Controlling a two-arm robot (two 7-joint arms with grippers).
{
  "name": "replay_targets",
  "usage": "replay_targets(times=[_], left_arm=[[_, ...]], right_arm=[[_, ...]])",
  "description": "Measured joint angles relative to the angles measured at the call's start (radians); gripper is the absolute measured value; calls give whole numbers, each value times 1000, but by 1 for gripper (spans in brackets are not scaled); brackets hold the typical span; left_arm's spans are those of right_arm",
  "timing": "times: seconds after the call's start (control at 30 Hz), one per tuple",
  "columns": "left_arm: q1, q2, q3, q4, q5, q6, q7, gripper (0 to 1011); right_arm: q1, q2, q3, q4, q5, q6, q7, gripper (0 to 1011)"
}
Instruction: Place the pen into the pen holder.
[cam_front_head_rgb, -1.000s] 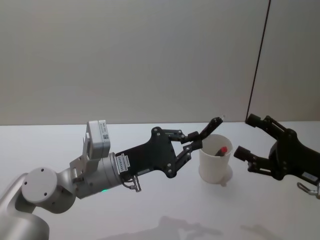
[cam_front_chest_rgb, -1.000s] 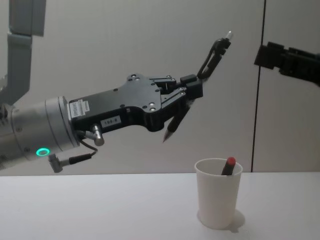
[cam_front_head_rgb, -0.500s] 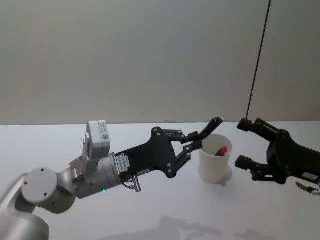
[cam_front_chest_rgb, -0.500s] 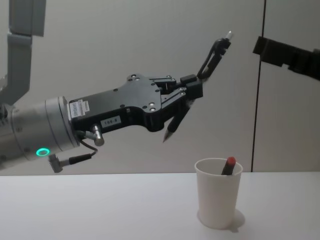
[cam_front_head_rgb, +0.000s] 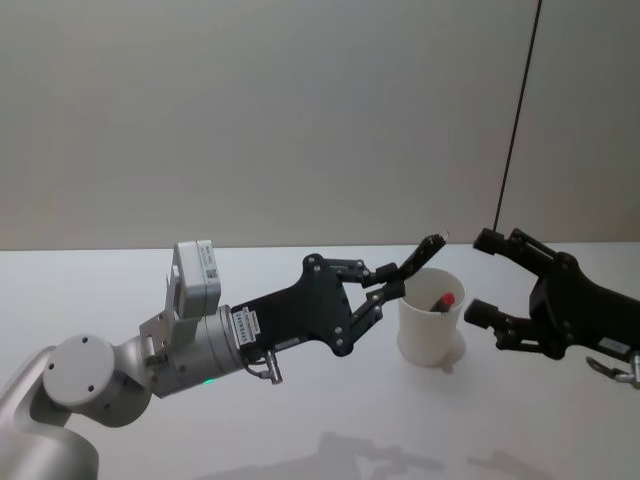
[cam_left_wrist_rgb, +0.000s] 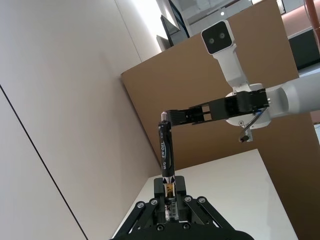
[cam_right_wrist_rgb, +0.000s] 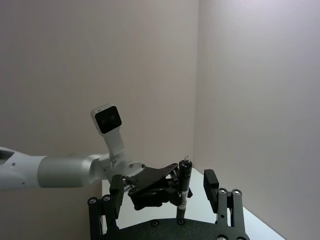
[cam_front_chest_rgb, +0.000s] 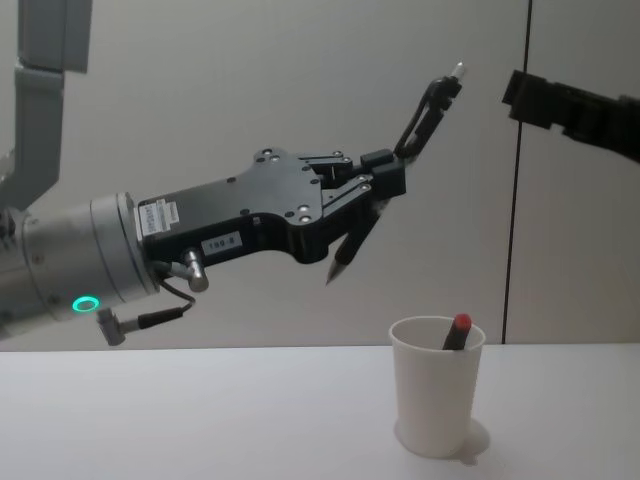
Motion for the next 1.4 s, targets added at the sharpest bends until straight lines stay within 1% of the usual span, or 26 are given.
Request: replay_targets(times=[0.23, 0.47, 0.73, 1.07, 1.23, 1.3, 1.33, 1.4], left_arm=[[0, 0, 0, 0, 0, 0, 0, 129], [0, 0, 0, 0, 0, 0, 0, 129], [0, 0, 0, 0, 0, 0, 0, 127], [0, 0, 0, 0, 0, 0, 0, 129], [0, 0, 0, 0, 0, 0, 0, 127], [0, 0, 0, 0, 0, 0, 0, 129], [0, 0, 0, 0, 0, 0, 0, 129], [0, 0, 0, 0, 0, 0, 0, 127]], right_arm=[[-10, -2, -12, -19, -8, -11, -64, 1001], [-8, -9, -25, -22, -16, -18, -108, 1001], [7, -19, -42, -7, -24, -20, -139, 1001], [28, -32, -60, 20, -29, -19, -162, 1001], [36, -36, -68, 30, -29, -17, -165, 919], [41, -38, -72, 35, -28, -14, -165, 836], [41, -38, -72, 35, -28, -14, -165, 836], [45, -40, -77, 41, -27, -11, -164, 766]])
